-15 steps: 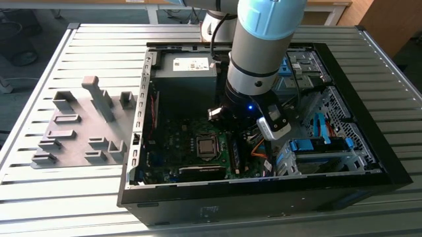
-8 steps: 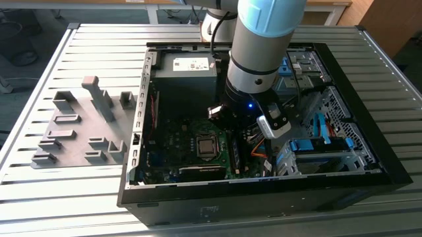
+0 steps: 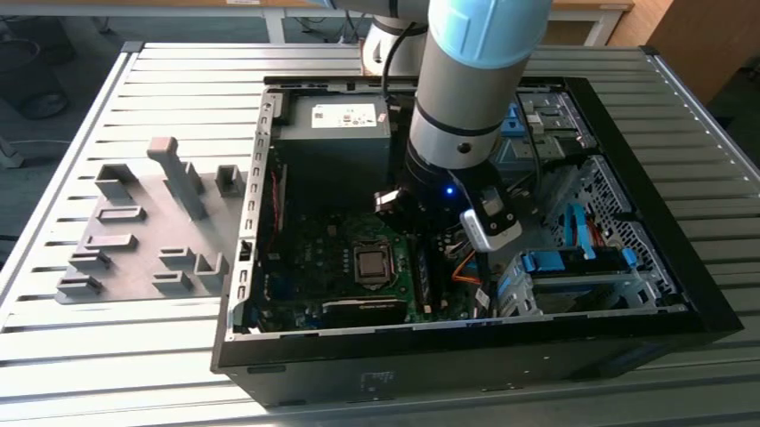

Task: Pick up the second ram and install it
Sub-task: 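Insert the second ram into the second slot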

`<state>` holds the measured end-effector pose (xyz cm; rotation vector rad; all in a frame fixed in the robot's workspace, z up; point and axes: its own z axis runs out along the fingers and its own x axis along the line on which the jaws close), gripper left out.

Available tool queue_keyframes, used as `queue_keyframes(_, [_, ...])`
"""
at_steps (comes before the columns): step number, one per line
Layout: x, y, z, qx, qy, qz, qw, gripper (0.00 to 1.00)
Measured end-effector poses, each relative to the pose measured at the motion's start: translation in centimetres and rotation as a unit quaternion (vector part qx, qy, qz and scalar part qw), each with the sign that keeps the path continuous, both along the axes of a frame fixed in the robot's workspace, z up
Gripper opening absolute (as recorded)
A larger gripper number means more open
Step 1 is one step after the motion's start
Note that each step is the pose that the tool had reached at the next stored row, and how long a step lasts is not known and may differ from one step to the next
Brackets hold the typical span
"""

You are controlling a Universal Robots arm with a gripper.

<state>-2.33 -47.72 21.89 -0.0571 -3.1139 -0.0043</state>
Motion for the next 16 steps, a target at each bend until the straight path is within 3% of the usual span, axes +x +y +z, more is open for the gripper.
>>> queue_keyframes(16, [0.00, 0.00, -0.51, 0.0037, 0.0001, 0.000, 1.0000, 0.14])
